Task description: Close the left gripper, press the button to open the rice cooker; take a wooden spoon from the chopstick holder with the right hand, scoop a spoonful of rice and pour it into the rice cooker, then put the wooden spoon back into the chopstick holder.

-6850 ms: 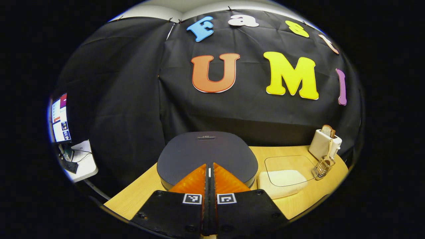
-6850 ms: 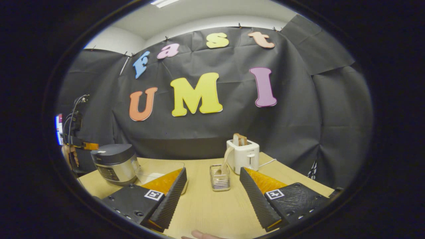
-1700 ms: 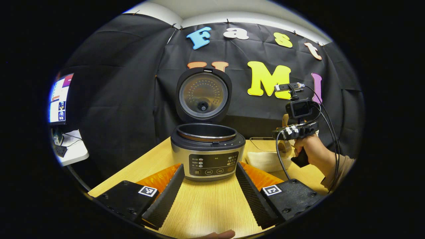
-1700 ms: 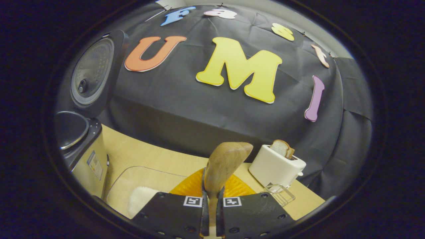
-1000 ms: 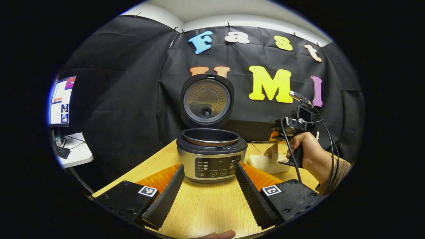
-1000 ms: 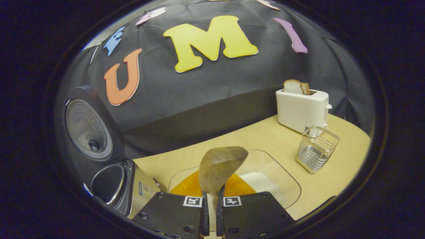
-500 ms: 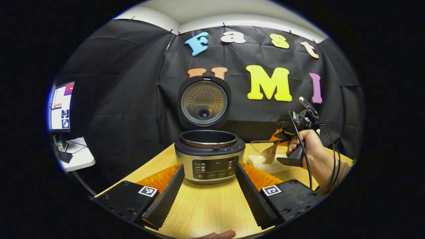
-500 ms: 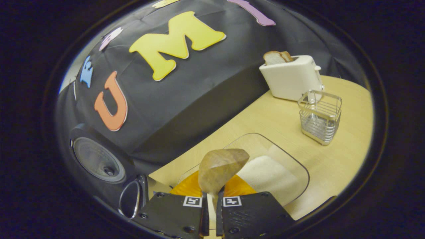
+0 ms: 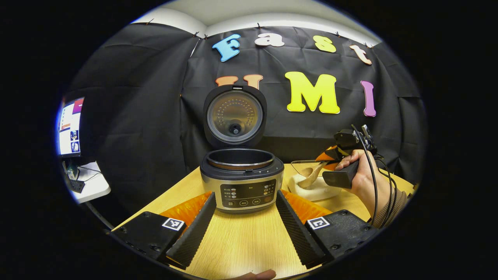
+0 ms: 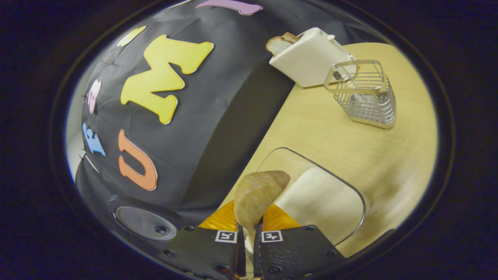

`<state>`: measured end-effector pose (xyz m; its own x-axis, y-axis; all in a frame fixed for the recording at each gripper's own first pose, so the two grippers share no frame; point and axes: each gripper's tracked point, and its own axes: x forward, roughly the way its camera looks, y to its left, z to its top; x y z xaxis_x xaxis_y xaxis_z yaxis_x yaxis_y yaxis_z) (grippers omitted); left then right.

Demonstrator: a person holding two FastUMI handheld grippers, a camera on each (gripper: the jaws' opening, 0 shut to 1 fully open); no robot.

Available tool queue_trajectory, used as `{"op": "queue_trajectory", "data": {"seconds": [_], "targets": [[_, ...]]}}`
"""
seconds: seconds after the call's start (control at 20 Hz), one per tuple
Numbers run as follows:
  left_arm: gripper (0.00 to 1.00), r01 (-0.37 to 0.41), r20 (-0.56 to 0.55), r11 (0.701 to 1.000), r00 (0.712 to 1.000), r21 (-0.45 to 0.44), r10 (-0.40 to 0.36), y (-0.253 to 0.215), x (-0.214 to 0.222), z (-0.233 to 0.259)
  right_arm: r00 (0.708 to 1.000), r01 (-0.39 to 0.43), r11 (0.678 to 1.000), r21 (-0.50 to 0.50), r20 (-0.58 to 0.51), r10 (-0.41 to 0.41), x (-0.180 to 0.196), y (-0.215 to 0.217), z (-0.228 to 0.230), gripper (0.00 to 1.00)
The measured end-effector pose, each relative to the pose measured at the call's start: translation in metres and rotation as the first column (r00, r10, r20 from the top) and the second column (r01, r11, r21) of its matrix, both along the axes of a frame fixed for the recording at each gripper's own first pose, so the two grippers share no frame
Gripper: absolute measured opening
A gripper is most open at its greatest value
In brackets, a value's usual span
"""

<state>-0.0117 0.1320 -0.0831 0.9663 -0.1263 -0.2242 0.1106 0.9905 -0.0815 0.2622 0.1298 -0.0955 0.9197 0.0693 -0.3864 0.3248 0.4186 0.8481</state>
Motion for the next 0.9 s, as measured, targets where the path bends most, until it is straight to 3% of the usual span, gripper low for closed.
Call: {"op": "queue_trajectory", "data": {"seconds": [0.5, 0.75, 0.9], "targets": [[0.99, 0.007, -0.014, 0.999, 1.000, 0.036, -0.006, -0.004, -0.010, -0.004, 0.993, 0.079, 0.990, 0.119, 0.083, -0.089, -0.020, -0.043, 0.038, 0.08], [0.99, -0.003, -0.036, 0.999, 0.999, 0.032, 0.004, 0.003, -0.017, -0.009, 0.986, 0.051, 0.948, 0.313, 0.137, -0.098, -0.032, -0.040, 0.067, 0.08], [0.99, -0.012, -0.040, 1.000, 0.999, 0.024, 0.012, 0.010, -0.023, -0.007, 0.981, -0.008, 0.932, 0.363, 0.182, -0.063, -0.034, -0.017, 0.091, 0.08]]}}
